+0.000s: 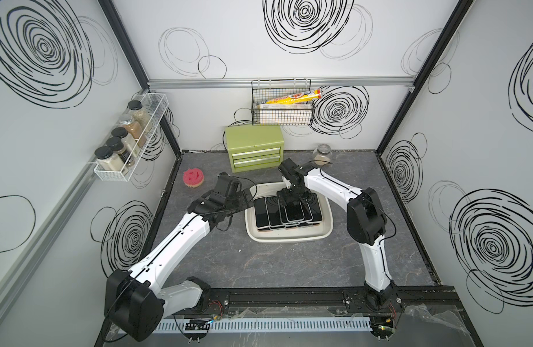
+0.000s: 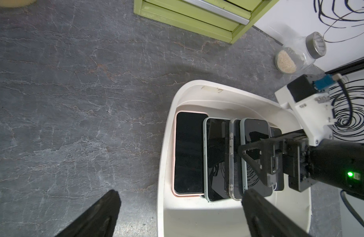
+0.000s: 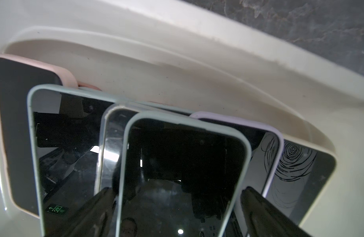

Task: Take the phone out of the storage box
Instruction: Pick up the phone from the storage box.

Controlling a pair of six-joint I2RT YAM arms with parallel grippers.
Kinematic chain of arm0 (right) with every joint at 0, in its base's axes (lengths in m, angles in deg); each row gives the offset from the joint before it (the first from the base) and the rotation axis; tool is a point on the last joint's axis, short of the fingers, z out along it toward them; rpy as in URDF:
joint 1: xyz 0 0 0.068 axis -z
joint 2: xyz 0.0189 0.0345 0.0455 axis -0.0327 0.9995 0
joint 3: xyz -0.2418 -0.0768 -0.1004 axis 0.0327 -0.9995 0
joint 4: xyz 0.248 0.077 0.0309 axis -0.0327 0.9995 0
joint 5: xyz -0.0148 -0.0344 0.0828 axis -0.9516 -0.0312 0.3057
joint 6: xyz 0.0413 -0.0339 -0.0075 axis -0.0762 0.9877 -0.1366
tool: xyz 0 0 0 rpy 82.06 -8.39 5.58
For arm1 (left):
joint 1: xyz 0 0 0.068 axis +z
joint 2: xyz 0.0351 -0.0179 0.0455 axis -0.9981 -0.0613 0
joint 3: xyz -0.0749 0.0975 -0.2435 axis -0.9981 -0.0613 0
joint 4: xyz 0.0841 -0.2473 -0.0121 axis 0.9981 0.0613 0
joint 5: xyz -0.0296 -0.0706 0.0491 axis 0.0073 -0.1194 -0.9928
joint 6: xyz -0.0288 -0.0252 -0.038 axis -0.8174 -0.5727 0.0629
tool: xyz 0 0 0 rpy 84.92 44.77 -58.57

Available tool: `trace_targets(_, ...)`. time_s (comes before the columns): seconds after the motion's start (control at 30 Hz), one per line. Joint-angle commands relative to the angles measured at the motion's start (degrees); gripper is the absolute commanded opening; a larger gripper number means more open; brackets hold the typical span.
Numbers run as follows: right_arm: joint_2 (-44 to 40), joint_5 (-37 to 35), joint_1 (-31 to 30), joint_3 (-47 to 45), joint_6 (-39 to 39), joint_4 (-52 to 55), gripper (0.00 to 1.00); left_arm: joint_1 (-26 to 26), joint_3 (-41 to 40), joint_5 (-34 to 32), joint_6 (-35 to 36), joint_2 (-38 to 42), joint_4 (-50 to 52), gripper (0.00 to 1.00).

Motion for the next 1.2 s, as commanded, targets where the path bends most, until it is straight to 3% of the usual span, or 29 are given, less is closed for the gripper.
trace_targets(0.0, 1.18, 0.15, 0.07, 0.16, 0.4, -0.01, 1.0, 0.24, -0.85, -0.93, -0.56, 0.1, -2.21, 0.99)
trace_targets(0.33, 2.1, -0.44, 0.42, -0.43, 0.31, 0.17, 0.84, 0.24, -0.75, -0.5, -0.54, 0.39, -2.5, 0.99)
trace_targets(0.47, 1.4, -0.43, 0.43, -0.38, 0.05, 0.45, 0.73, 0.16, -0.23, 0.24, -0.4, 0.83, -2.91, 0.99)
trace_targets(0.63, -1.32, -1.2, 0.51, 0.91, -0.34, 1.37, 0.7, -0.83, 0.38, 3.43, 0.6, 2.28, -5.87, 0.99)
trace_targets(0.9, -3.12, 0.79, 1.28, 6.42, -0.06, 5.31, 0.66, -7.29, -5.61, 14.14, -2.75, 7.2, -23.15, 0.99)
trace_targets(1.17, -2.75, 7.48, 3.14, 9.58, 1.72, 7.64, 0.63, -14.09, -13.96, 12.96, -4.97, 6.42, -32.34, 0.99)
